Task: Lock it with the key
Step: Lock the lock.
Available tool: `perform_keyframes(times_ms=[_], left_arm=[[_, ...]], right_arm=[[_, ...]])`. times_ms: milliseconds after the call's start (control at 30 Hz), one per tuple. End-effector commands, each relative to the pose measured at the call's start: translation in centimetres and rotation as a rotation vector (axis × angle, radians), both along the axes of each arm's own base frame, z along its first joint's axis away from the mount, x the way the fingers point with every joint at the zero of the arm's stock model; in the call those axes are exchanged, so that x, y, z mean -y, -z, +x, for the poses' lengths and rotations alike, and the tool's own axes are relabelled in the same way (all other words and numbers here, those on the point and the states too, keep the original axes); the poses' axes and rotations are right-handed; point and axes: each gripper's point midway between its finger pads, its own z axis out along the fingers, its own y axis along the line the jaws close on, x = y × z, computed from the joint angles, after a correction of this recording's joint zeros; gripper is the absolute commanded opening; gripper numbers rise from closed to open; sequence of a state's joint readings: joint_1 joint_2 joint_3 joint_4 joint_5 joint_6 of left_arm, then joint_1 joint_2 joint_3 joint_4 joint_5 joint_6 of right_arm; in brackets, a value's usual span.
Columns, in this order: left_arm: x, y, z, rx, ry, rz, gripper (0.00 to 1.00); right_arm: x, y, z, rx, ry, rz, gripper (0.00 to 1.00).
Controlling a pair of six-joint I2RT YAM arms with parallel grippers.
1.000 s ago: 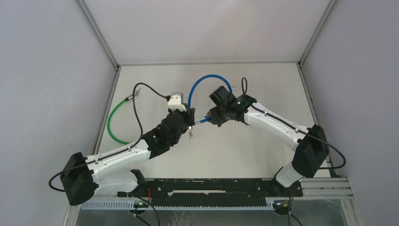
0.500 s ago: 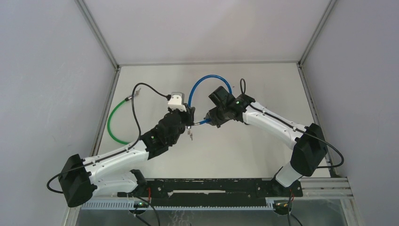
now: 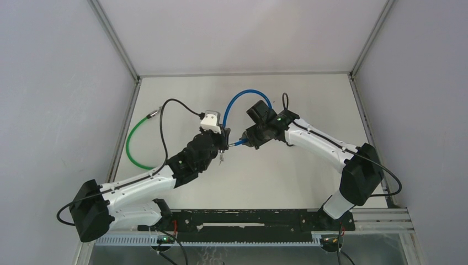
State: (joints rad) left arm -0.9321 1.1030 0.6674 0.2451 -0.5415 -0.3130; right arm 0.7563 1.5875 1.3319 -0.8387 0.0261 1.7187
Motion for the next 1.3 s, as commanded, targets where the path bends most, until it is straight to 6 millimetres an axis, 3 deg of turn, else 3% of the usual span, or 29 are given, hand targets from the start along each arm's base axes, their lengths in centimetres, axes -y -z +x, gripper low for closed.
perform_keyframes(times_ms=[0,633,733,833,933,1100,1267], left_arm=[[1.4,-1.0,-0.3,0.025,0.055,-0.052,0.0],[0.9,-1.7,0.0,0.086,0.048,-0.034,0.0],[-0.5,-1.1,1.4,0.024,-0.06,-0.034,0.0],[-1.8,1.7,2.3,-0.123,-0.147,-0.056,0.0],[-2.0,4.2,2.2,-0.2,-0.185,-0.08,0.0],[-1.0,7.8,2.2,-0.333,-0.224,-0.075,0.0],[-1.2,9.9,2.2,-0.394,-0.262,-0.031,0.0]], right_arm=[[-0.8,-2.3,1.0,0.066,0.005,0.072,0.0],[-1.1,-2.8,0.9,0.078,-0.034,0.068,0.0],[1.0,-2.1,0.9,0.099,-0.04,-0.031,0.0],[5.2,0.0,1.0,0.109,-0.031,-0.226,0.0],[7.4,3.7,0.6,0.058,-0.139,-0.294,0.0],[8.6,8.1,1.6,0.129,-0.393,-0.431,0.0],[7.6,10.0,1.2,0.234,-0.645,-0.408,0.0]])
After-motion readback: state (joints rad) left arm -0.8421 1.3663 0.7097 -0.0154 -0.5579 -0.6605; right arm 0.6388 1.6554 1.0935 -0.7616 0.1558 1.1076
